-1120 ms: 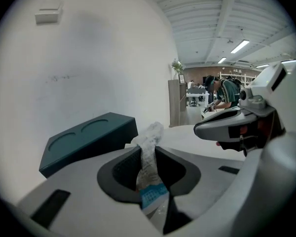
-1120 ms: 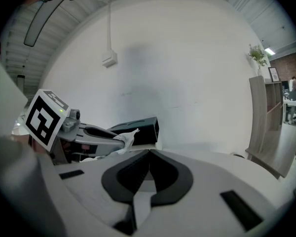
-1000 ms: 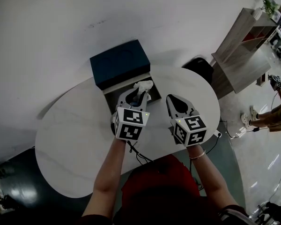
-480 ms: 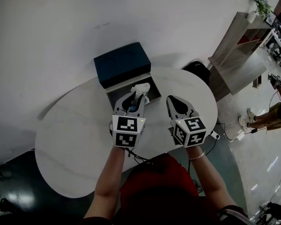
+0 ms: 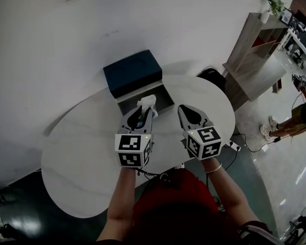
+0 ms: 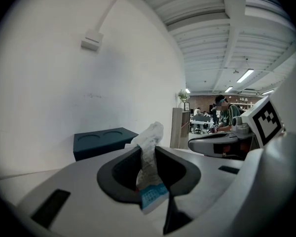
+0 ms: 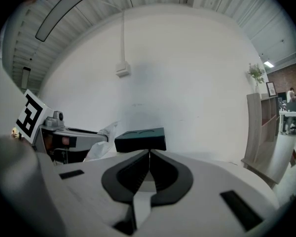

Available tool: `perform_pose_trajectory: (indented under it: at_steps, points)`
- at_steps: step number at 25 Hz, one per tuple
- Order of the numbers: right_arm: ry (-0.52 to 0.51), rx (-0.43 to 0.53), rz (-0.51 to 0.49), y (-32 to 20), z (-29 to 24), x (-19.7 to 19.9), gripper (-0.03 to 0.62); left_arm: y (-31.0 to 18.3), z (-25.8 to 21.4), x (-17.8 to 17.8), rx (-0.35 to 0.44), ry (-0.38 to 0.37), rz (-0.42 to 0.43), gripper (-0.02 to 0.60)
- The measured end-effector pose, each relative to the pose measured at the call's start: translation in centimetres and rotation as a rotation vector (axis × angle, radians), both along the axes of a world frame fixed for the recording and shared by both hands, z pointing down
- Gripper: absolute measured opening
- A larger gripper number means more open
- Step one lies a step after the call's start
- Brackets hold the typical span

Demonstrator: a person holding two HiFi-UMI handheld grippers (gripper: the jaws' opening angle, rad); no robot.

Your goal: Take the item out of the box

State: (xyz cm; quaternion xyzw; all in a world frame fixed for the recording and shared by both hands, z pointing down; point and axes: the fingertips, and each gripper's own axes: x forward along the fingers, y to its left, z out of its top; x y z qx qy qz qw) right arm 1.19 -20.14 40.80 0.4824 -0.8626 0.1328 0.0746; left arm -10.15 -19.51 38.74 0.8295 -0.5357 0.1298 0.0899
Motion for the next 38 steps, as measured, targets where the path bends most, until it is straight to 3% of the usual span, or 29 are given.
perform_pose_trajectory:
  at_steps: [38]
  points:
    - [0.019,0.131,-0.011,7.5,-3.8,-2.1,0.015,8.3,-2.4,-2.8,0.11,0.047,-0.068,0.1]
